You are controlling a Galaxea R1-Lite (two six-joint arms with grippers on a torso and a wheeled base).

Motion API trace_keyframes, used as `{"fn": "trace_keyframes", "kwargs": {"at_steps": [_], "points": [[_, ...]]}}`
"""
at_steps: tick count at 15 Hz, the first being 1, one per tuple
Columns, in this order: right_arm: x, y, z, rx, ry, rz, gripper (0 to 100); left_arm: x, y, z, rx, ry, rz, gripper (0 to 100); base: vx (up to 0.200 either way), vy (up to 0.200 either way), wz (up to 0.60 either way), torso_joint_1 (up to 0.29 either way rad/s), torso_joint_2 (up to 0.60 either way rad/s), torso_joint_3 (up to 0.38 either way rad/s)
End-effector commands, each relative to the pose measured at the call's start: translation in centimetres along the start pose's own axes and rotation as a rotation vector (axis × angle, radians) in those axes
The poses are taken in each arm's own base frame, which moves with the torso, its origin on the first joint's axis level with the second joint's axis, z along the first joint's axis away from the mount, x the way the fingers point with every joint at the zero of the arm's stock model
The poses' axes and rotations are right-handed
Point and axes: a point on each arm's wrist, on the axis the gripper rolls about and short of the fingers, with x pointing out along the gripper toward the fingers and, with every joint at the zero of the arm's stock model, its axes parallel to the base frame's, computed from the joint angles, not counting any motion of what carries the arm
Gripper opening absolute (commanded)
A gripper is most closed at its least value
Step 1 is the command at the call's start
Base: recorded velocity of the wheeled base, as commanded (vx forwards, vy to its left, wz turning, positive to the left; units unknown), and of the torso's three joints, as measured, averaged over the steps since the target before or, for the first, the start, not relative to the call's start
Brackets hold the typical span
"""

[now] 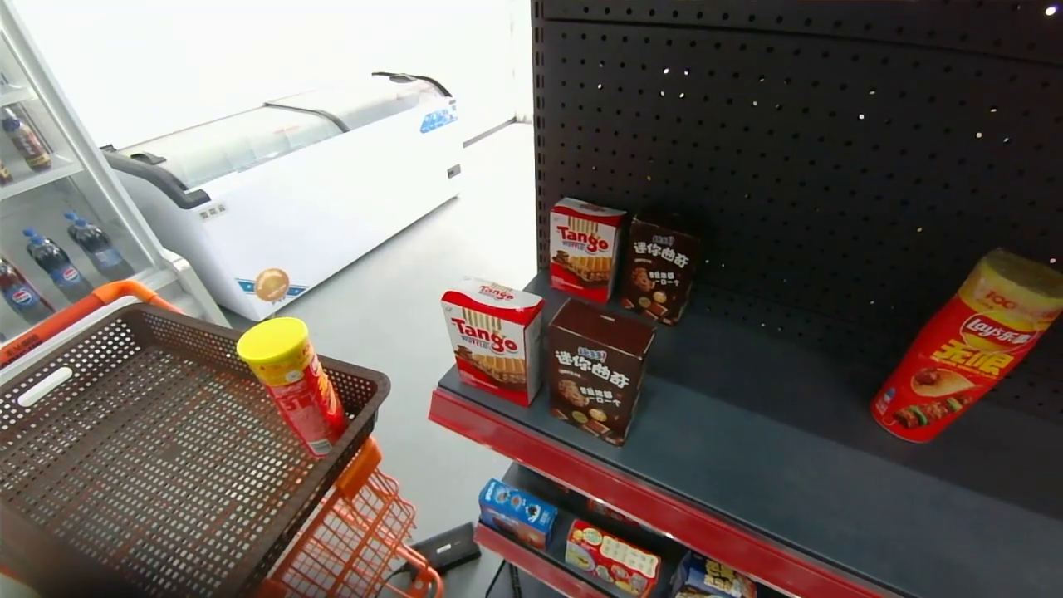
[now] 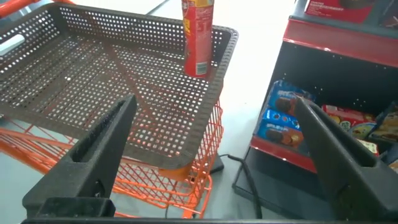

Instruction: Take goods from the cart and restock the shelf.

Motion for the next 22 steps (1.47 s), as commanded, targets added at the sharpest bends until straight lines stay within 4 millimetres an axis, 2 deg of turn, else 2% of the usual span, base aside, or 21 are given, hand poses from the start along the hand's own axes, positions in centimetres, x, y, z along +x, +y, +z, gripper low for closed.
{"fn": "trace_keyframes", "kwargs": {"at_steps": [1,2,3,5,7,10,13,15,17,18,20,22], "points": [[0.0,0.0,0.0,0.001,-0.002,-0.001,100,-0.3,0.0,0.8,0.003,-0.029,-0.012,100,0.000,0.000,0.00,0.000,0.00,0.000],[0.0,0.0,0.0,0.001,-0.002,0.000,100,-1.0,0.0,3.4,0.009,-0.092,-0.039,100,0.000,0.000,0.00,0.000,0.00,0.000],[0.0,0.0,0.0,0.000,-0.003,0.000,100,-0.7,0.0,5.6,0.009,-0.037,-0.044,100,0.000,0.000,0.00,0.000,0.00,0.000],[0.0,0.0,0.0,0.001,0.000,0.000,100,1.3,0.0,8.9,0.013,0.081,-0.045,100,0.000,0.000,0.00,0.000,0.00,0.000],[0.0,0.0,0.0,0.001,-0.002,0.000,100,4.7,0.0,10.5,0.048,0.194,-0.036,100,0.000,0.000,0.00,0.000,0.00,0.000],[0.0,0.0,0.0,0.001,-0.002,0.000,100,10.0,0.2,11.4,0.050,0.253,-0.009,100,0.000,0.000,0.00,0.000,0.00,0.000],[0.0,0.0,0.0,0.001,-0.002,-0.001,100,13.9,2.0,10.8,0.047,0.369,0.109,100,0.000,0.000,0.00,0.000,0.00,0.000],[0.0,0.0,0.0,0.001,-0.002,-0.001,100,16.7,2.3,10.1,0.058,0.385,0.034,100,0.000,0.000,0.00,0.000,0.00,0.000],[0.0,0.0,0.0,0.001,0.000,-0.001,100,20.3,2.8,8.6,0.064,0.333,0.035,100,0.000,0.000,0.00,0.000,0.00,0.000],[0.0,0.0,0.0,0.001,0.000,0.000,100,22.8,3.2,7.6,0.075,0.283,0.038,100,0.000,0.000,0.00,0.000,0.00,0.000],[0.0,0.0,0.0,0.001,0.000,0.000,100,25.7,3.7,5.3,0.131,0.248,0.037,100,0.000,0.000,0.00,0.000,0.00,0.000],[0.0,0.0,0.0,0.001,-0.002,-0.001,100,27.5,3.8,3.4,0.142,0.238,0.026,100,0.000,0.000,0.00,0.000,0.00,0.000]]}}
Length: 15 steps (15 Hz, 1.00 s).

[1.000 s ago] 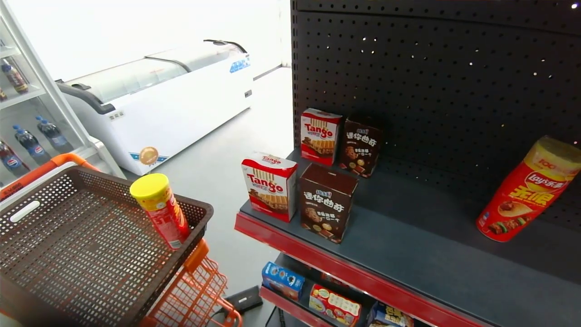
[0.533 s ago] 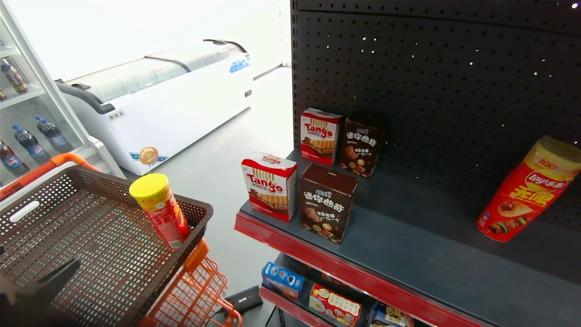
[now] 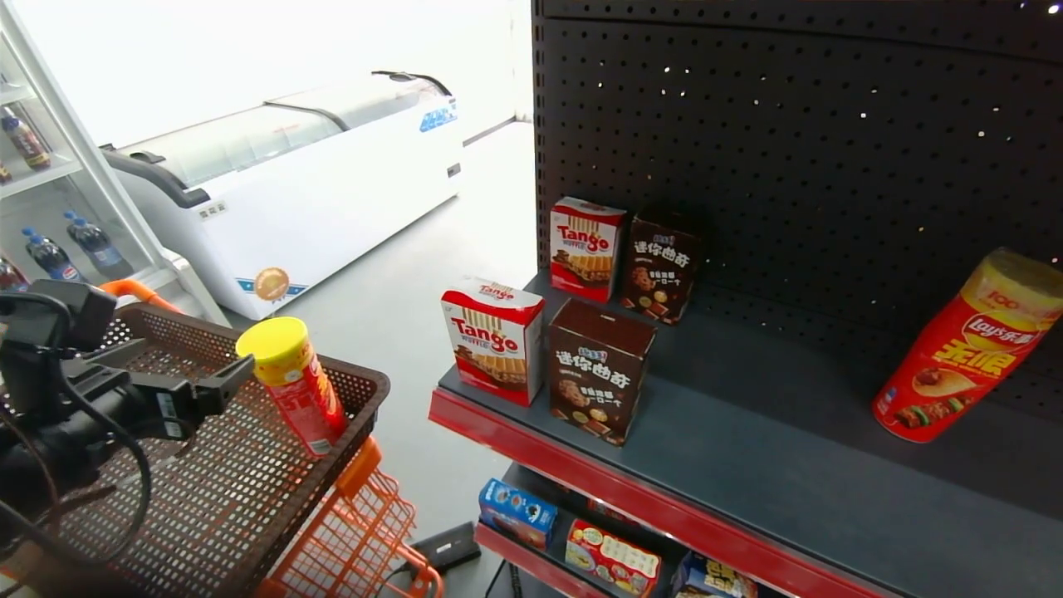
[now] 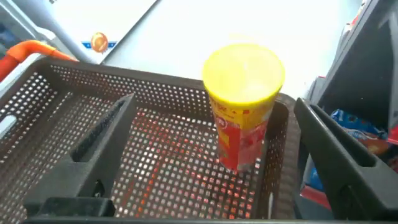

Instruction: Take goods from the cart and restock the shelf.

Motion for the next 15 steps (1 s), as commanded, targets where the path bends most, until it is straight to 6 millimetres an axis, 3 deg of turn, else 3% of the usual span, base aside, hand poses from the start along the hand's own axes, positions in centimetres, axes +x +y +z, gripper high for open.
{"fn": "trace_keyframes", "kwargs": {"at_steps": [1,5,15], "points": [[0.0,0.0,0.0,-0.001,-0.002,0.000,100,4.6,-1.0,-4.9,0.015,0.102,-0.049,100,0.000,0.000,0.00,0.000,0.00,0.000],[0.0,0.0,0.0,0.000,0.000,0.001,100,6.8,-2.8,-5.9,0.023,0.018,-0.095,100,0.000,0.000,0.00,0.000,0.00,0.000],[0.0,0.0,0.0,0.000,0.000,0.000,100,11.2,-1.7,-7.5,0.027,-0.026,-0.047,100,0.000,0.000,0.00,0.000,0.00,0.000]]}}
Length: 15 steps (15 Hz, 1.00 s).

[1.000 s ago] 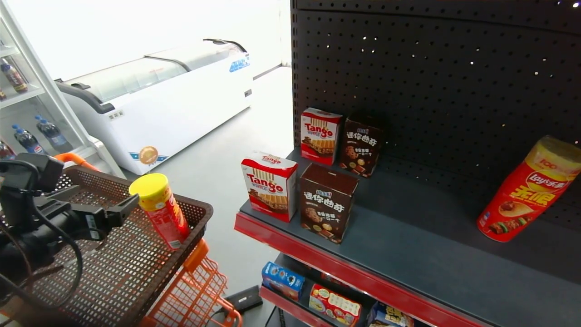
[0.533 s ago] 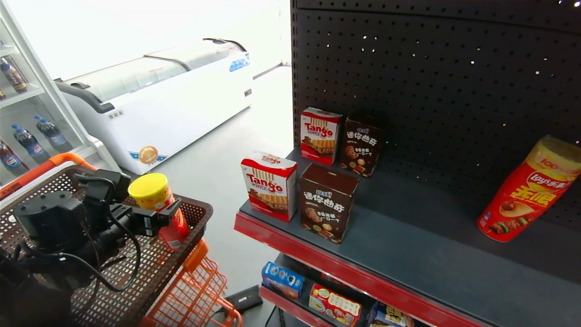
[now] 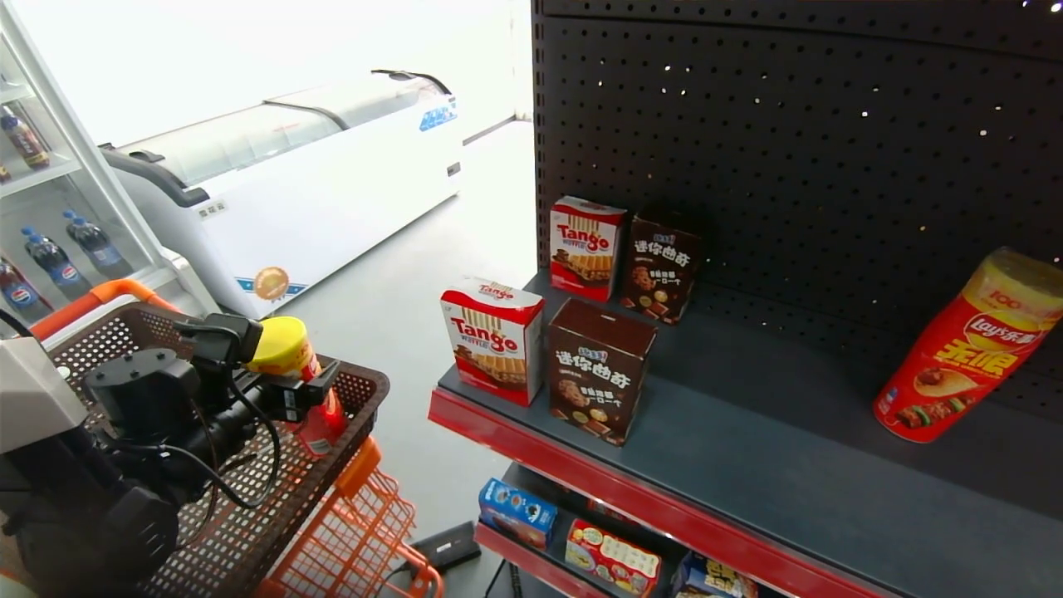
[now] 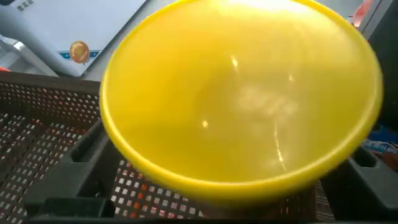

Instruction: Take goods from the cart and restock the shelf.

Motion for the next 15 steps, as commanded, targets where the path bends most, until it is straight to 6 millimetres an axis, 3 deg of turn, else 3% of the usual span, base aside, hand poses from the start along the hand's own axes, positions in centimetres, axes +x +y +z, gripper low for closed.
{"fn": "trace_keyframes", "kwargs": {"at_steps": [1,6,7,11,15], "points": [[0.0,0.0,0.0,0.000,0.000,0.001,100,1.2,0.1,-0.9,-0.003,0.009,0.001,100,0.000,0.000,0.00,0.000,0.00,0.000],[0.0,0.0,0.0,0.000,-0.002,-0.001,100,2.6,0.1,-1.6,-0.006,0.008,0.003,100,0.000,0.000,0.00,0.000,0.00,0.000],[0.0,0.0,0.1,0.000,-0.003,-0.001,100,2.8,0.1,-1.5,-0.010,-0.003,0.003,0,0.000,0.000,0.00,0.000,0.00,0.000],[0.0,0.0,0.0,0.000,-0.002,-0.001,100,3.7,0.3,-0.7,0.005,-0.022,0.001,0,0.000,0.000,0.00,0.000,0.00,0.000],[0.0,0.0,0.0,0.000,0.000,-0.001,100,3.4,-0.5,2.6,0.014,-0.121,-0.016,0,0.000,0.000,0.00,0.000,0.00,0.000]]}}
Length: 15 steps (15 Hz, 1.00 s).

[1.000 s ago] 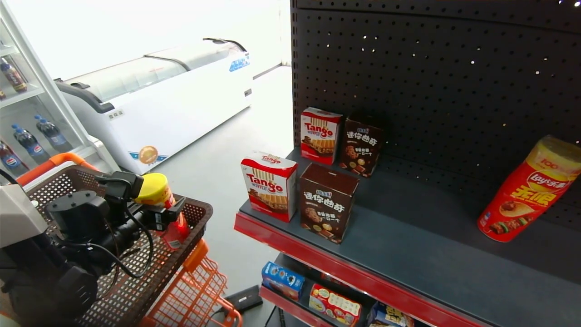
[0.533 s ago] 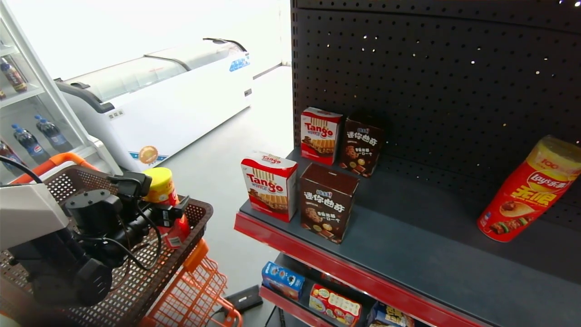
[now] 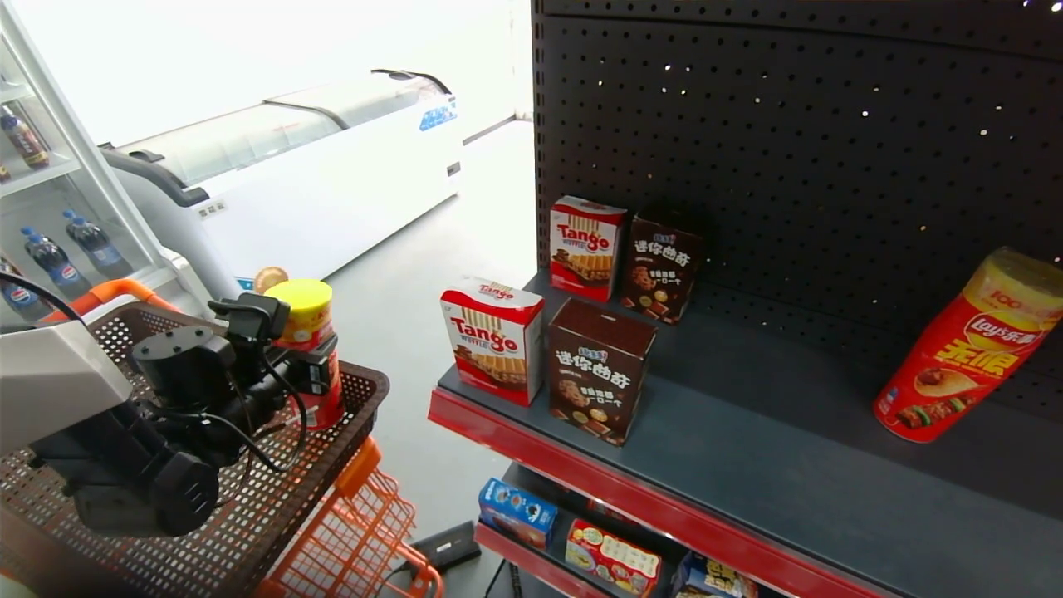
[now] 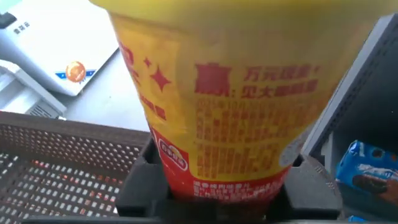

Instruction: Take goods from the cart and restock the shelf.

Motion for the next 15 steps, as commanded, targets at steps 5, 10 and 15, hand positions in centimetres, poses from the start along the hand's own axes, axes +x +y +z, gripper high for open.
{"fn": "trace_keyframes", "kwargs": {"at_steps": [5,10,15], "points": [[0.0,0.0,0.0,-0.001,-0.002,-0.001,100,-1.9,1.6,11.4,0.017,-0.205,0.037,0,0.000,0.000,0.00,0.000,0.00,0.000],[0.0,0.0,0.0,0.000,0.000,-0.001,100,-4.6,0.6,16.3,0.012,-0.277,-0.029,0,0.000,0.000,0.00,0.000,0.00,0.000],[0.0,0.0,0.0,0.000,0.000,0.001,100,-8.4,-4.3,19.2,-0.083,-0.206,-0.302,0,0.000,0.000,0.00,0.000,0.00,0.000]]}}
